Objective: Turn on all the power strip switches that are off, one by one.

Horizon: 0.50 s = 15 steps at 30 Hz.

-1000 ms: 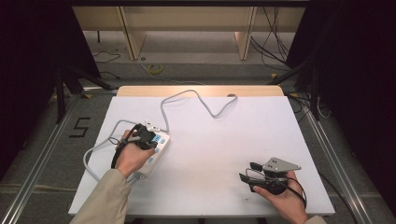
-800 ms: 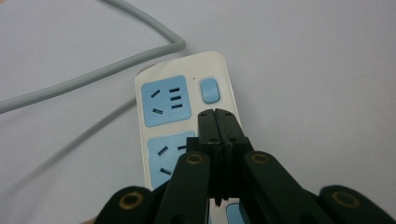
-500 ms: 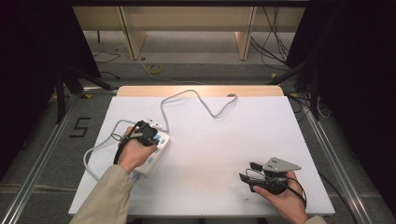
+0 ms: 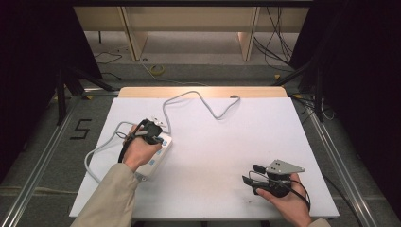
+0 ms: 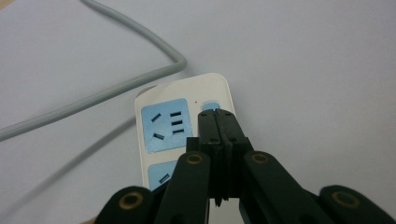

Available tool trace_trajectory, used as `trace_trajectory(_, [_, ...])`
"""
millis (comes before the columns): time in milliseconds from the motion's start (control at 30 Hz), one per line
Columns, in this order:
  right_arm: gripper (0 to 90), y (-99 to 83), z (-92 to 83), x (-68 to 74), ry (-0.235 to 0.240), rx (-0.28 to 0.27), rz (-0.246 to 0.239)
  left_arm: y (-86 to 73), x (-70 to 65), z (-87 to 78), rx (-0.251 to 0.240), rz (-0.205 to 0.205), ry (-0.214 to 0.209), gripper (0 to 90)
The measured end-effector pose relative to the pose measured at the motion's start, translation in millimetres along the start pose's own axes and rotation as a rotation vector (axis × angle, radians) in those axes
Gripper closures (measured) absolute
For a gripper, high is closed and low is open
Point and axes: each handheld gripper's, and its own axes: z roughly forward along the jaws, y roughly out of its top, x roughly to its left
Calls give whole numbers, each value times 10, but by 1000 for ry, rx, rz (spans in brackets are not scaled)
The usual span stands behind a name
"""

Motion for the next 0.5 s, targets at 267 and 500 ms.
trace_trajectory(267, [382,1,-1,0,0,1,-1,56,10,39,4,-4,-2,900])
trace_trajectory(500, [382,0,0,0,1,1,0,94,14,89,18,-2,-4,900])
